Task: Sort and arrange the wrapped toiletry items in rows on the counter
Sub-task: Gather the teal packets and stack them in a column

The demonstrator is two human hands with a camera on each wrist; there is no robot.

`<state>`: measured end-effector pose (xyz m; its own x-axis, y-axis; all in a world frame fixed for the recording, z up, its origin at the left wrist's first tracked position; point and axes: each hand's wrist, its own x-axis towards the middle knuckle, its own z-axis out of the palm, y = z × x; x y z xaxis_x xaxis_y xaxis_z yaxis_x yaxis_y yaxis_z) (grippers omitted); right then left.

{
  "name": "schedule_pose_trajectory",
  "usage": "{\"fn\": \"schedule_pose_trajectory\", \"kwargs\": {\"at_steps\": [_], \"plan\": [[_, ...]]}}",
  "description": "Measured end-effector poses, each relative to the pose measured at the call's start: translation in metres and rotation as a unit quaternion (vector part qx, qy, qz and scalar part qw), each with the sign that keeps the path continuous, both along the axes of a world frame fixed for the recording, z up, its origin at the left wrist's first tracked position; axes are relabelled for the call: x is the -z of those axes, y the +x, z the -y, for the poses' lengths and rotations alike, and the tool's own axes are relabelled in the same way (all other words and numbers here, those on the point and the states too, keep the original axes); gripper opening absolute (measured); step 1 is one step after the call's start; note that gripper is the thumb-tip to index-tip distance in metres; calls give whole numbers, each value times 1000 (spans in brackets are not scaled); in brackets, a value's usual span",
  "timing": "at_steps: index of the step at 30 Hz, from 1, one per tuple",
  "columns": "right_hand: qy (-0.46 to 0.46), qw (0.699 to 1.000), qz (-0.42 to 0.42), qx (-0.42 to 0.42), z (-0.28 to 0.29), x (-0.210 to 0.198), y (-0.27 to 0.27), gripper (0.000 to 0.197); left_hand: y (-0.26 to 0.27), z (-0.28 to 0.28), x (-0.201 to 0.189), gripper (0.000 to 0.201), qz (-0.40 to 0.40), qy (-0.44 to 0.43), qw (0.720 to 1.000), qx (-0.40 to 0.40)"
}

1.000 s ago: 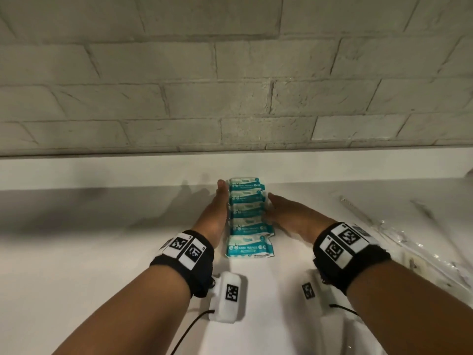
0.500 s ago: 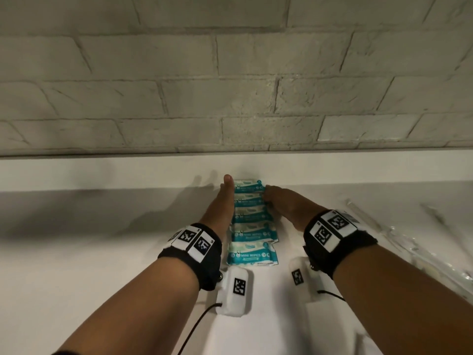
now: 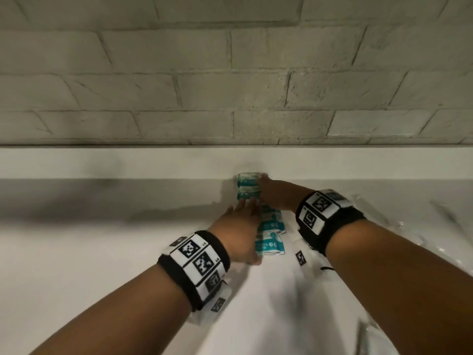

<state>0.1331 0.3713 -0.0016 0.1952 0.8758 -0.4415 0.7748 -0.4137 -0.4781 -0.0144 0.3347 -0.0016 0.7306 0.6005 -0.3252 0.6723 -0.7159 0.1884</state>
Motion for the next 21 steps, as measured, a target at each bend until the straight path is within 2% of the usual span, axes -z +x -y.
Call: {"fn": "schedule_pose_trajectory", "kwargs": {"at_steps": [2, 5, 7, 9, 10, 12, 15, 19, 21], "plan": [[0, 1000, -6, 10, 5, -1, 3, 59, -6, 0, -4, 100, 10, 2, 999, -53], [-13, 996, 70, -45, 23, -6, 15, 48, -21, 1, -3, 106, -44, 9, 989, -143], [-20, 989, 126, -76, 37, -9, 21, 36, -29, 5, 2, 96, -92, 15, 984, -153], [-47, 982, 162, -87, 53, -4, 22, 26, -33, 11, 11, 82, -93, 4, 985, -146], [-61, 974, 191, -103, 60, -1, 22, 25, -34, 15, 17, 82, -87, -2, 986, -145], [-76, 959, 227, -151, 76, -1, 16, 30, -33, 18, 28, 86, -72, -5, 987, -146], [-83, 967, 181, -161, 102, 3, 0, 52, -29, 21, 36, 81, -43, -5, 986, -161], [-64, 952, 223, -200, 105, 27, -7, 63, -22, 22, 40, 74, -28, -11, 982, -188], [-78, 951, 236, -184, 103, 32, -9, 65, -19, 24, 40, 72, -26, -13, 980, -197]]}}
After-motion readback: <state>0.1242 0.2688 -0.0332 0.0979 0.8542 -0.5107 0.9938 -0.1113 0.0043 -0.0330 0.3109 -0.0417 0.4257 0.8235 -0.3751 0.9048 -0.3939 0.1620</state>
